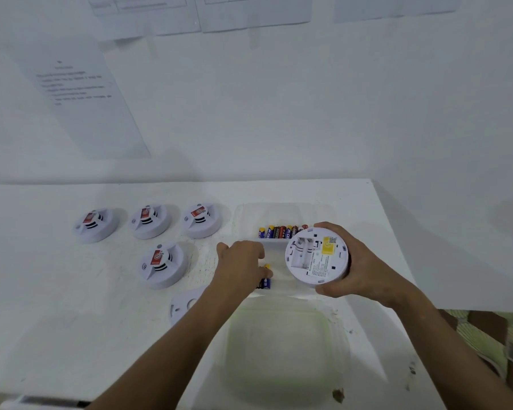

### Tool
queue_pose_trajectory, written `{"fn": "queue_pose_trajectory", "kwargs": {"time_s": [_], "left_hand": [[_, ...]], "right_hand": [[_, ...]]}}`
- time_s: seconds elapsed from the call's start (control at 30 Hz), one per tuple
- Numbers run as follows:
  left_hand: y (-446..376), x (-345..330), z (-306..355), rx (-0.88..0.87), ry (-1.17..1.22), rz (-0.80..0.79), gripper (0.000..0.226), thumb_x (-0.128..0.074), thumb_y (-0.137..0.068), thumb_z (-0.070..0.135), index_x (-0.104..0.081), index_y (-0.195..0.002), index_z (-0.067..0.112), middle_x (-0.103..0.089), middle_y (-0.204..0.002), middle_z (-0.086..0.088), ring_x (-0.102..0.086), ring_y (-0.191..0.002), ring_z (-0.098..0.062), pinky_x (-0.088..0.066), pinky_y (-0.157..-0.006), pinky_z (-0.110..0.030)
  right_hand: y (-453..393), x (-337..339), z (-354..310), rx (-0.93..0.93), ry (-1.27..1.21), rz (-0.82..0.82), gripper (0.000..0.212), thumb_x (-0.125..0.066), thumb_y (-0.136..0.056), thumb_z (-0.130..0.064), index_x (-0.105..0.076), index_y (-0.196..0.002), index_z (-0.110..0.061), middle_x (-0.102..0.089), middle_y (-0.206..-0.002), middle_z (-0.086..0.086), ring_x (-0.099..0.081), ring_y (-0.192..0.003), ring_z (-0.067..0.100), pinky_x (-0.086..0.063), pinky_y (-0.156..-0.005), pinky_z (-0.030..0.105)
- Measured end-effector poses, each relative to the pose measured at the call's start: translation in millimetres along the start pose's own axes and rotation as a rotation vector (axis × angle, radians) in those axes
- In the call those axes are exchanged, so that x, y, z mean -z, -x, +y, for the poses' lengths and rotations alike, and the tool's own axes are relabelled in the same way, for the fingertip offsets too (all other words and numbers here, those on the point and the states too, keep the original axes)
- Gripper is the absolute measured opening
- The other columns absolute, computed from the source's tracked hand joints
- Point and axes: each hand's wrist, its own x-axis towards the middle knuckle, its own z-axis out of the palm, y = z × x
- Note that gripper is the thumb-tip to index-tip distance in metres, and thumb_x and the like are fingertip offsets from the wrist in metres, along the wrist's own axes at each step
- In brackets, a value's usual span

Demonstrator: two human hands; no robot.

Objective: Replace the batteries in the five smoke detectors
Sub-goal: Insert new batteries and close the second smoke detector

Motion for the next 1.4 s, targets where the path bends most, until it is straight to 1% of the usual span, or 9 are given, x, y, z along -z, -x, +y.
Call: {"fn": "queue_pose_trajectory", "kwargs": {"time_s": [0.13,0.23,0.37,0.5,0.67,0.87,1.03,1.2,1.4], "left_hand": [[-3.4,13.5,-5.7,-0.073,0.239,0.201,0.023,-0.062,-0.09,0.036,-0.066,-0.106,0.02,-0.066,-0.096,0.002,-0.06,-0.095,-0.018,-0.039,-0.09,-0.031],[-25.3,28.6,-10.8,-0.085,0.217,0.316,0.025,-0.06,-0.091,0.03,-0.067,-0.113,0.021,-0.055,-0.113,-0.005,-0.048,-0.112,-0.025,-0.035,-0.09,-0.029],[-66.9,40.4,-15.2,0.013,0.03,0.043,0.036,-0.062,-0.088,0.043,-0.063,-0.123,0.033,-0.04,-0.134,-0.008,-0.034,-0.127,-0.032,-0.03,-0.103,-0.043],[-98.9,38.1,-18.3,0.028,-0.05,-0.187,0.045,-0.069,-0.08,0.055,-0.064,-0.121,0.036,-0.045,-0.136,-0.005,-0.043,-0.124,-0.031,-0.038,-0.104,-0.044],[-113.8,28.1,-22.6,0.004,-0.024,-0.281,0.048,-0.071,-0.074,0.058,-0.066,-0.118,0.038,-0.055,-0.133,0.0,-0.05,-0.121,-0.028,-0.043,-0.103,-0.046],[-111.9,25.5,-25.5,0.012,0.198,-0.197,0.033,-0.081,-0.07,0.041,-0.075,-0.099,0.026,-0.068,-0.115,0.001,-0.059,-0.106,-0.023,-0.05,-0.095,-0.043],[-87.2,51.4,-21.1,-0.014,0.352,0.079,0.017,-0.08,-0.073,0.038,-0.075,-0.083,0.026,-0.07,-0.109,0.003,-0.062,-0.103,-0.018,-0.049,-0.091,-0.037],[-31.7,88.8,5.3,-0.127,0.645,0.325,0.016,-0.073,-0.083,0.028,-0.074,-0.098,0.021,-0.074,-0.093,0.008,-0.066,-0.082,0.002,-0.043,-0.069,-0.006],[7.0,82.2,31.0,-0.256,0.779,0.16,0.016,-0.076,-0.081,0.028,-0.069,-0.094,0.023,-0.073,-0.075,0.013,-0.066,-0.07,0.009,-0.049,-0.064,-0.007]], "right_hand": [[0.1,0.7,-1.8,-0.006,-0.024,-0.004,0.088,-0.084,-0.058,0.002,-0.05,-0.131,-0.034,-0.061,-0.122,-0.019,-0.058,-0.115,0.003,-0.059,-0.084,0.03],[-0.3,2.3,-2.7,-0.01,-0.049,0.004,0.088,-0.084,-0.057,0.001,-0.05,-0.131,-0.033,-0.061,-0.121,-0.018,-0.059,-0.114,0.005,-0.059,-0.081,0.03],[-0.9,3.4,-1.9,-0.013,-0.07,0.016,0.09,-0.084,-0.056,0.0,-0.049,-0.133,-0.028,-0.061,-0.121,-0.017,-0.059,-0.115,0.007,-0.058,-0.081,0.028],[-3.6,2.7,-2.8,-0.012,-0.082,0.019,0.088,-0.083,-0.056,0.002,-0.049,-0.132,-0.029,-0.06,-0.121,-0.018,-0.059,-0.114,0.005,-0.057,-0.079,0.026],[-7.2,4.4,1.0,-0.03,-0.079,0.022,0.092,-0.084,-0.056,0.001,-0.047,-0.136,-0.027,-0.059,-0.125,-0.015,-0.058,-0.118,0.008,-0.057,-0.081,0.028],[-11.1,6.9,0.4,-0.04,-0.077,0.029,0.093,-0.086,-0.056,-0.001,-0.047,-0.135,-0.028,-0.06,-0.124,-0.016,-0.058,-0.116,0.006,-0.058,-0.08,0.029],[-15.2,8.0,-3.2,-0.034,-0.088,0.03,0.093,-0.086,-0.055,-0.001,-0.047,-0.134,-0.032,-0.061,-0.12,-0.019,-0.058,-0.115,0.004,-0.056,-0.077,0.025],[-20.1,7.7,-6.6,-0.018,-0.087,0.034,0.094,-0.087,-0.056,-0.002,-0.046,-0.136,-0.031,-0.06,-0.123,-0.018,-0.058,-0.115,0.005,-0.057,-0.079,0.026],[-23.9,3.9,-9.0,0.032,-0.077,0.019,0.095,-0.088,-0.055,-0.003,-0.045,-0.138,-0.025,-0.06,-0.125,-0.006,-0.059,-0.117,0.015,-0.056,-0.088,0.03]]}}
